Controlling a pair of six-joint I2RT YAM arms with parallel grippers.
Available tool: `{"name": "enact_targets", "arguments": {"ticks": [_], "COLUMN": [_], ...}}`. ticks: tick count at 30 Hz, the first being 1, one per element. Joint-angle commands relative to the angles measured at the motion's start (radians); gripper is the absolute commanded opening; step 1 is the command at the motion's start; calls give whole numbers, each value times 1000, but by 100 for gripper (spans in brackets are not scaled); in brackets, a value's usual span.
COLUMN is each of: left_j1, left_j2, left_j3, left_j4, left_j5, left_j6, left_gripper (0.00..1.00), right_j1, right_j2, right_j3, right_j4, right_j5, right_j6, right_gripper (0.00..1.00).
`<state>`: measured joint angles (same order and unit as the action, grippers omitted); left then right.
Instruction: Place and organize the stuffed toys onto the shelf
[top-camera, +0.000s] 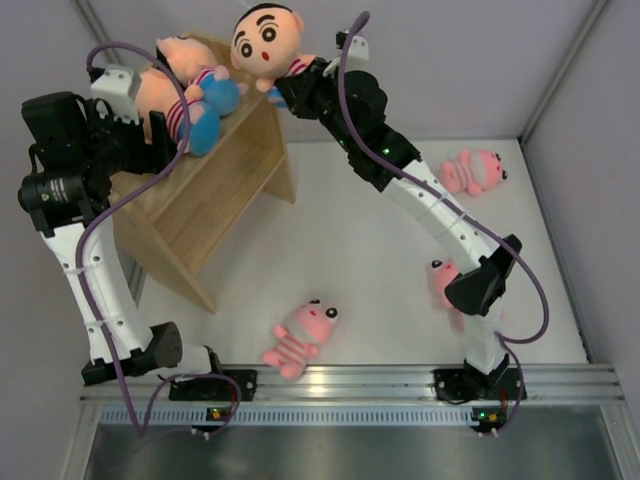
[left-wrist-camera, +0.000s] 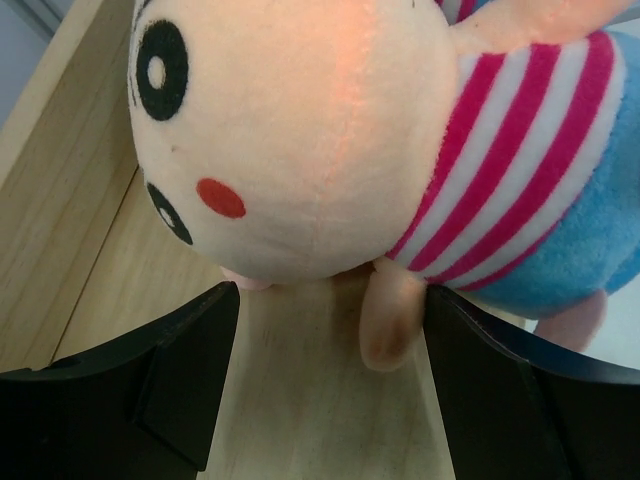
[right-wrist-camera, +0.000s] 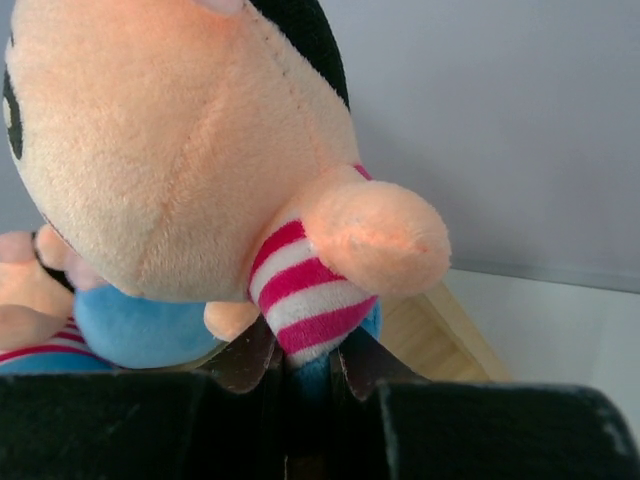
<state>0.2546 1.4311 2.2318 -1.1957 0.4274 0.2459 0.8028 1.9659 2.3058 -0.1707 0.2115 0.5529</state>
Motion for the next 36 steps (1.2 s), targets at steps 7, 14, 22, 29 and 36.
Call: {"name": "enact_targets", "arguments": {"ticks": [7, 14, 22, 29, 36], "left_j1": [-3, -3, -5, -5, -5], "left_j2": [80, 164, 88, -56, -223], "left_j3": [55, 140, 91, -38, -135], "left_j4": [155, 157, 157, 156, 154], "left_j5": [-108, -92, -113, -102, -61], "left_j6": [-37, -46, -19, 0, 24], "left_gripper": [77, 77, 80, 87, 88], "right_j1": [10, -16, -42, -36, -16], "right_j2": [-125, -196, -209, -232, -318], "right_j3": [-123, -195, -175, -183, -284], "right_j4": [99, 99, 71, 30, 2], "right_j5": [2, 8, -3, -92, -123], "right_j6": [-13, -44, -65, -39, 19], "right_gripper": [0, 0, 0, 0, 0]}}
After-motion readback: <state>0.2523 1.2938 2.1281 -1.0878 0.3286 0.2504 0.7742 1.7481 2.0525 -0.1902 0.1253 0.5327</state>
